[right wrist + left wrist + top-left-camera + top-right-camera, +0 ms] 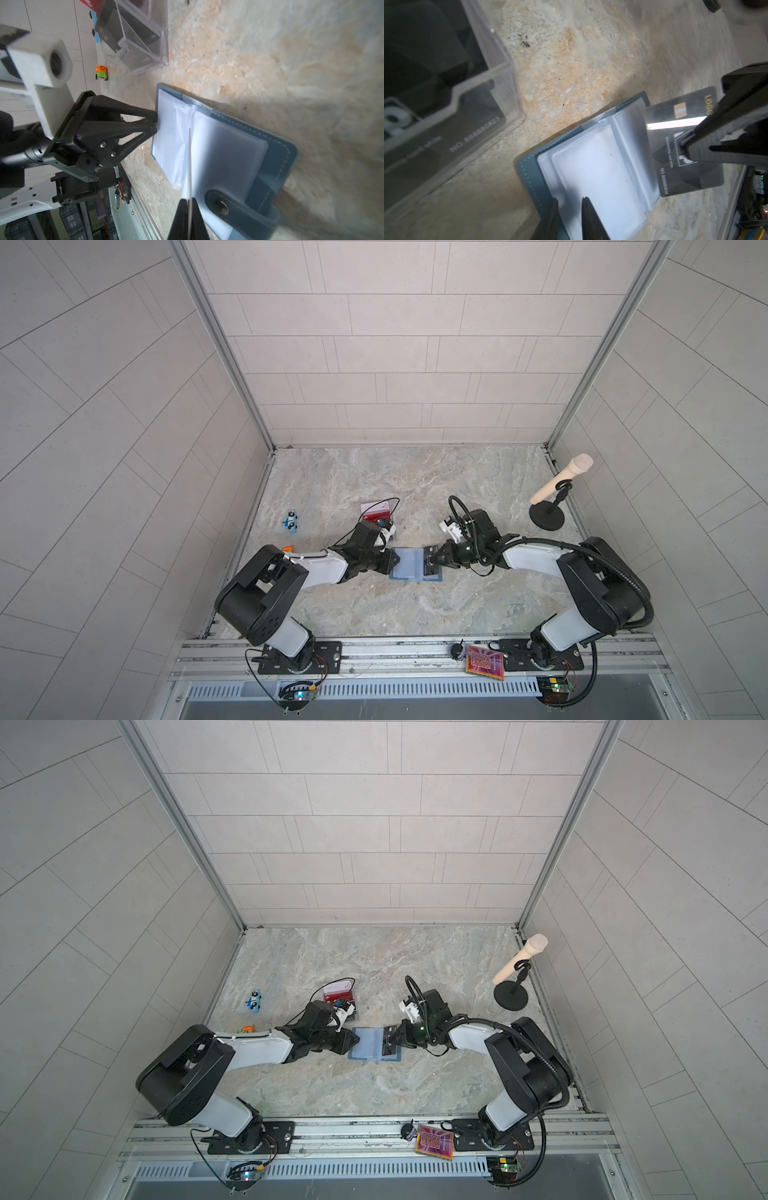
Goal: Take the credit cards out of the card holder
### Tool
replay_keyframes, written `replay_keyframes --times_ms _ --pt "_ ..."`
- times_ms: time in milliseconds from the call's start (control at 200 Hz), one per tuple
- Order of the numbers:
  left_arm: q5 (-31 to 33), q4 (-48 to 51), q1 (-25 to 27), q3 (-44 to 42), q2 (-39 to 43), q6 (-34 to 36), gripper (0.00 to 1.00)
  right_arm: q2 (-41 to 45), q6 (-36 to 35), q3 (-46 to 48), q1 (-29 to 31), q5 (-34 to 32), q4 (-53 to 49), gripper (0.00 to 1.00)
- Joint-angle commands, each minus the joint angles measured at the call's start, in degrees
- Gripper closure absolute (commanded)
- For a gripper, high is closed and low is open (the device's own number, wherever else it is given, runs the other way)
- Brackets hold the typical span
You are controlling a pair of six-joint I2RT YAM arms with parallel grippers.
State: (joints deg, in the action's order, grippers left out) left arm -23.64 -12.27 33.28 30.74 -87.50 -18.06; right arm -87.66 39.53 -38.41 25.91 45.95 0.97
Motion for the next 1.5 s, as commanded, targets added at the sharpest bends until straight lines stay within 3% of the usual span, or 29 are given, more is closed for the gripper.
replay_keyframes --times_ms 0,170,350,436,631,726,906,1187,1497 --pt "1.0 4.3 0.0 1.0 3.4 0.4 0.68 4.8 -8.2 -3.2 -0.2 -4.5 -14.2 0.97" --pt "-1.2 9.9 0.0 4.3 10.3 3.7 0.54 9.1 -16.0 -7.9 -0.2 -5.1 -24.6 0.97" --pt "-4.9 22.8 0.0 12.9 14.3 10.0 0.51 10.2 -22.4 -13.1 0.5 -2.4 -32.6 0.99" --pt "-9.7 29.0 -0.1 17.2 14.9 13.7 0.52 11.3 -24.7 -14.9 1.6 -0.2 -34.3 0.99" --pt "-16.6 43.7 -0.3 26.3 15.6 21.2 0.53 14.0 -30.4 -16.6 3.5 9.4 -35.7 1.0" --pt "-23.5 45.7 -0.5 27.9 16.6 22.7 0.52 14.9 -34.0 -17.8 4.6 13.8 -38.0 1.0" --pt "-37.4 47.8 -0.5 27.9 17.3 27.4 0.56 16.2 -39.1 -20.5 7.3 15.6 -42.0 1.0" --pt "-42.4 52.1 -1.8 27.8 19.3 32.2 0.58 15.3 -41.8 -22.7 9.6 17.8 -43.3 1.0" --pt "-44.1 51.1 -2.2 26.6 19.5 31.4 0.62 14.1 -41.9 -24.5 12.5 17.5 -42.7 1.0"
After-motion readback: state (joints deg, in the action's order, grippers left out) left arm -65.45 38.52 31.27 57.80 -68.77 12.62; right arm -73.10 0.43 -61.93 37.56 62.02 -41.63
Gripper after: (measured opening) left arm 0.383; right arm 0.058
